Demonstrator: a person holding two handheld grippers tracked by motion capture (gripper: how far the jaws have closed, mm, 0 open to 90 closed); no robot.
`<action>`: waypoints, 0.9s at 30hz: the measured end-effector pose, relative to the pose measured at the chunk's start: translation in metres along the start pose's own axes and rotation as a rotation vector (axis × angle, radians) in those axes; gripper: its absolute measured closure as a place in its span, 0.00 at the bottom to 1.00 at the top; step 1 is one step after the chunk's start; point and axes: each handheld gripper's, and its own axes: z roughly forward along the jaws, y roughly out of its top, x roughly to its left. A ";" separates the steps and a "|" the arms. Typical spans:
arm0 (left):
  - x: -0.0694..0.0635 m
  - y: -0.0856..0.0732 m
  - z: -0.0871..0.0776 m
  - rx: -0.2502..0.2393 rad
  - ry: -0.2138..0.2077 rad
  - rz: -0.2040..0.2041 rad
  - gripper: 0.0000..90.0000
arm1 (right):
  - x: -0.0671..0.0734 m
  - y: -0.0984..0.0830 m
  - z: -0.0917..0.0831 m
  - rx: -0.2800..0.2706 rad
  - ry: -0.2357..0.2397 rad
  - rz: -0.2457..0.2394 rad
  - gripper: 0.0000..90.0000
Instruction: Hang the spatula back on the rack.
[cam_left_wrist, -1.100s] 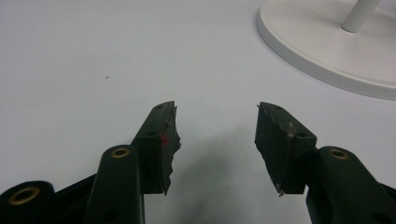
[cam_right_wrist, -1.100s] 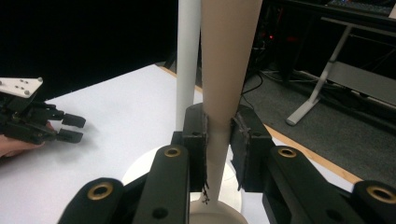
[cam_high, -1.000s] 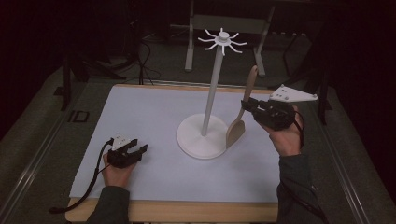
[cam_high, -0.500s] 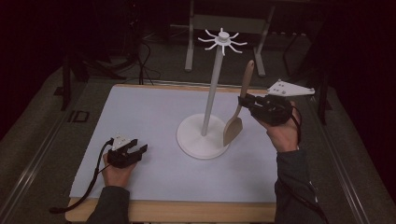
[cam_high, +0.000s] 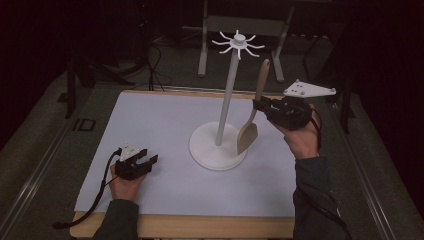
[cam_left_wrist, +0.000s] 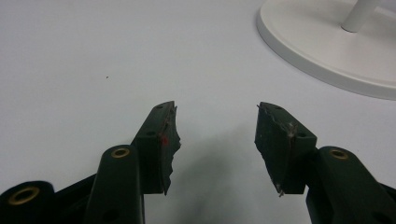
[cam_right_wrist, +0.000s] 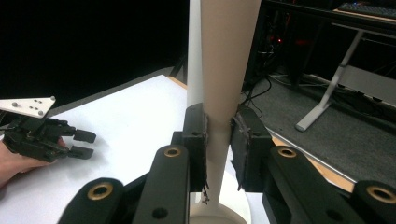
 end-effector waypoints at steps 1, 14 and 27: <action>0.000 0.000 0.000 0.000 0.000 -0.001 0.54 | 0.000 0.002 0.001 0.000 0.003 -0.001 0.85; 0.000 0.000 0.000 0.000 -0.001 -0.001 0.54 | 0.003 0.012 0.005 0.009 0.018 -0.004 0.85; 0.000 0.000 0.000 -0.001 -0.001 -0.003 0.54 | 0.005 0.018 0.012 0.023 0.015 0.002 0.85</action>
